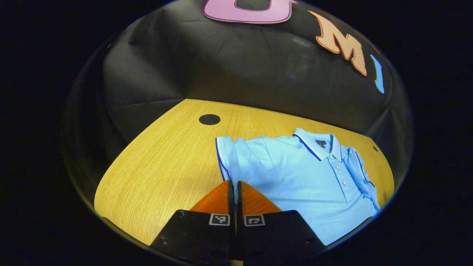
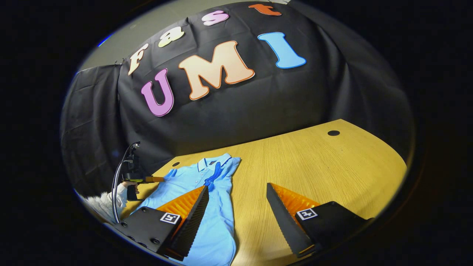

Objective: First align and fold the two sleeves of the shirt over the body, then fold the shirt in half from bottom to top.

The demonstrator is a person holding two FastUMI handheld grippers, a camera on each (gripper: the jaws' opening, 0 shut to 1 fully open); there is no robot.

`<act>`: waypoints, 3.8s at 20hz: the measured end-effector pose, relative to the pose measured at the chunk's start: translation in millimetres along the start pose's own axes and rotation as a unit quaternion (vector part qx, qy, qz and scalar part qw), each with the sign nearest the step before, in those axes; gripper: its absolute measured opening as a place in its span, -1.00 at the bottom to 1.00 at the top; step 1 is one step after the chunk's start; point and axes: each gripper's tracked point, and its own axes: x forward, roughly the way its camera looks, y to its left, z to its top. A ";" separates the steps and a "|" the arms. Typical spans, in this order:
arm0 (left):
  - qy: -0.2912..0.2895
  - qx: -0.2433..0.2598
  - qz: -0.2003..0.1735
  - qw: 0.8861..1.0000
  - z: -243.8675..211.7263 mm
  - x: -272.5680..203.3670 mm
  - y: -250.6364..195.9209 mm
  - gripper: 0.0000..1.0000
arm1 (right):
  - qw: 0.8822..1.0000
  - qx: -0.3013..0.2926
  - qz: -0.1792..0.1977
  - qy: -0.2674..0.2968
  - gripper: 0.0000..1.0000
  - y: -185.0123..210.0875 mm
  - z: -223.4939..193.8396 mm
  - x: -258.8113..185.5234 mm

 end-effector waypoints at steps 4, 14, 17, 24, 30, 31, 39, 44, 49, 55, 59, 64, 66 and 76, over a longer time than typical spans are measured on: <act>-0.009 0.011 -0.015 1.000 15.6 -3.3 -23.1 -1.00 | 1.000 0.002 -0.001 0.004 0.95 -0.4 -2.9 -0.7; -0.025 0.083 -0.103 0.991 31.6 -9.3 -124.6 -1.00 | 1.000 0.004 -0.004 0.020 0.95 2.3 -18.0 -2.3; -0.026 0.092 -0.053 0.994 31.0 -4.6 -88.5 -1.00 | 1.000 0.000 -0.005 0.024 0.95 2.7 -20.7 -2.3; -0.008 0.112 0.031 0.993 17.0 -5.0 -19.2 0.82 | 1.000 0.006 -0.002 0.015 0.96 2.8 -17.3 1.9; 0.018 0.112 0.048 0.992 -3.1 7.9 -2.2 0.80 | 1.000 0.003 -0.005 0.014 0.95 -0.1 -17.0 -3.6; 0.010 0.109 0.042 0.993 -0.2 10.1 -4.3 0.80 | 1.000 0.004 -0.007 0.014 0.96 -1.3 -16.7 -4.2; 0.014 0.079 -0.015 0.997 -9.2 11.5 -22.1 -0.02 | 1.000 0.013 -0.007 0.012 0.95 -4.4 -16.0 -6.1; 0.014 0.077 -0.021 0.997 -7.9 11.1 -26.9 -0.98 | 1.000 0.015 -0.005 0.012 0.95 -2.1 -17.7 -7.0; 0.009 0.091 -0.022 0.996 3.6 2.7 -36.2 -1.00 | 1.000 0.015 -0.005 0.010 0.95 -1.7 -17.4 -8.6; -0.013 0.116 -0.103 0.988 25.2 -9.4 -116.8 -1.00 | 1.000 0.016 -0.002 0.011 0.95 1.4 -18.6 -8.2; -0.005 0.159 -0.142 0.977 7.6 -3.6 -167.9 -1.00 | 1.000 0.015 0.001 0.021 0.96 5.1 -28.4 -8.3; 0.013 0.196 -0.147 0.969 -12.2 1.9 -193.5 -0.92 | 0.999 0.009 0.013 0.041 0.95 15.1 -41.9 -9.7; 0.015 0.197 -0.130 0.972 -11.1 -4.1 -188.1 -0.68 | 0.998 0.000 0.020 0.051 0.96 20.6 -50.1 -10.3; -0.048 0.166 -0.103 0.980 -8.3 -120.9 -116.4 0.94 | 0.987 -0.105 0.068 0.099 0.96 52.1 -96.6 -49.3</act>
